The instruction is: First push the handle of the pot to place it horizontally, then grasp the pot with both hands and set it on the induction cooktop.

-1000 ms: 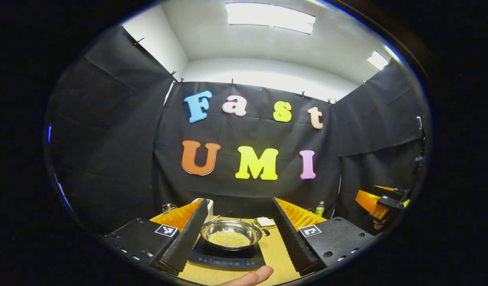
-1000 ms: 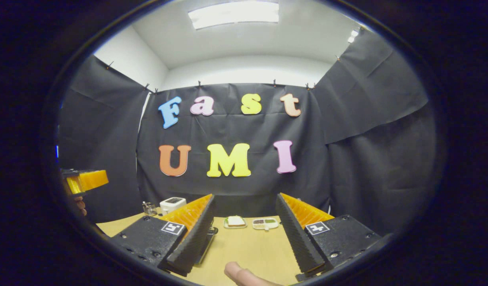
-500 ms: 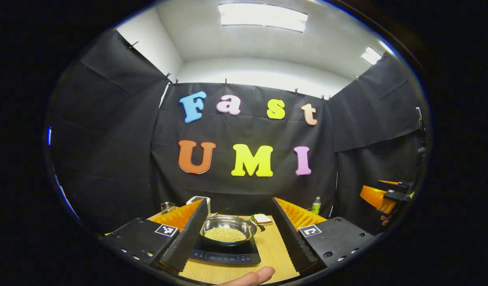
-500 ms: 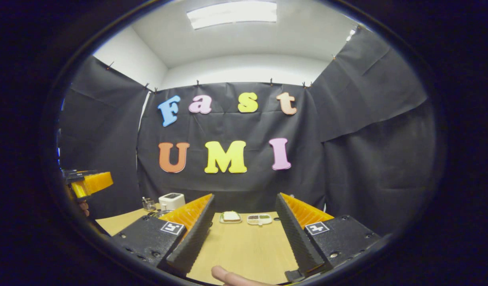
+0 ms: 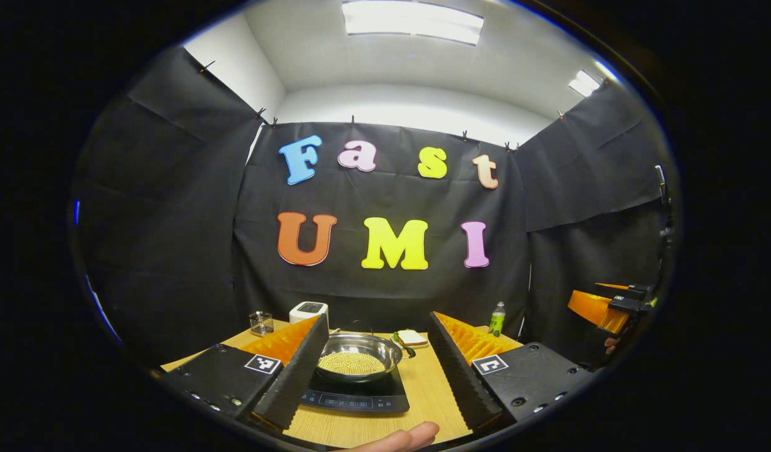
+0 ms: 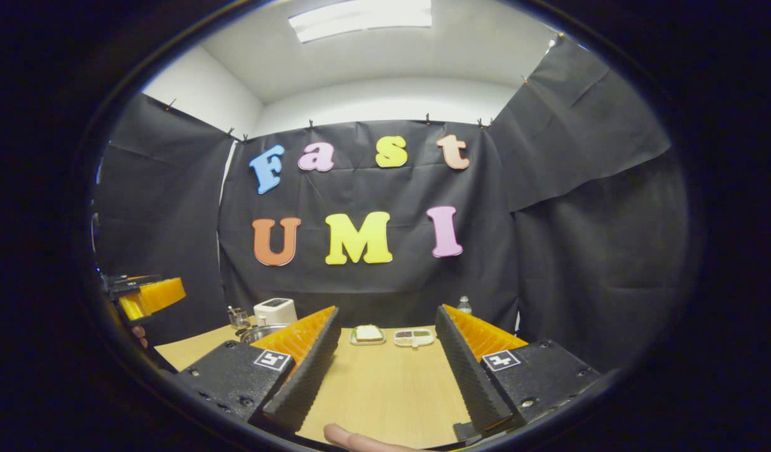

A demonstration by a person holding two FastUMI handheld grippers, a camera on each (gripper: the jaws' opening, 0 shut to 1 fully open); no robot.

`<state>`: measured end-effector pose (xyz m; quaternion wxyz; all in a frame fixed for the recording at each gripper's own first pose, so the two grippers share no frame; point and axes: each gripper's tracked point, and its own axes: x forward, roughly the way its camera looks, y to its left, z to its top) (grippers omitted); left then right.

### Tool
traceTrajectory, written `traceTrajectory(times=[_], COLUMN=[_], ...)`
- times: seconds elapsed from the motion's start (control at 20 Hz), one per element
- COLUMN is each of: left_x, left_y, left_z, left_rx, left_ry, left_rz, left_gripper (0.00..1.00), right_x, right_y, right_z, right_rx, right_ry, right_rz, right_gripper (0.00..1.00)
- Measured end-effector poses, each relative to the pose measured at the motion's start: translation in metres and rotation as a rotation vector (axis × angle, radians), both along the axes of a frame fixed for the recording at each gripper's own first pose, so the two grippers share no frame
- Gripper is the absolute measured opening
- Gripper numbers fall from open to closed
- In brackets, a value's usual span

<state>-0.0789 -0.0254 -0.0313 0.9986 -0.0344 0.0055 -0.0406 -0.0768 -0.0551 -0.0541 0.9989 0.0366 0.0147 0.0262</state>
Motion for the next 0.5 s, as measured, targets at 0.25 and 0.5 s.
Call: traceTrajectory(times=[0.25, 0.5], left_x=[0.001, 0.000], left_y=[0.009, 0.019], left_z=[-0.007, -0.012], left_rx=[0.002, -0.007], left_ry=[0.008, 0.019], left_rz=[0.004, 0.018], left_gripper=[0.95, 0.95], right_x=[0.001, 0.001], right_y=[0.005, 0.007], right_z=[0.005, 0.004], right_rx=[0.010, 0.002], right_ry=[-0.019, -0.020], right_rz=[-0.006, -0.009], right_gripper=[0.95, 0.94])
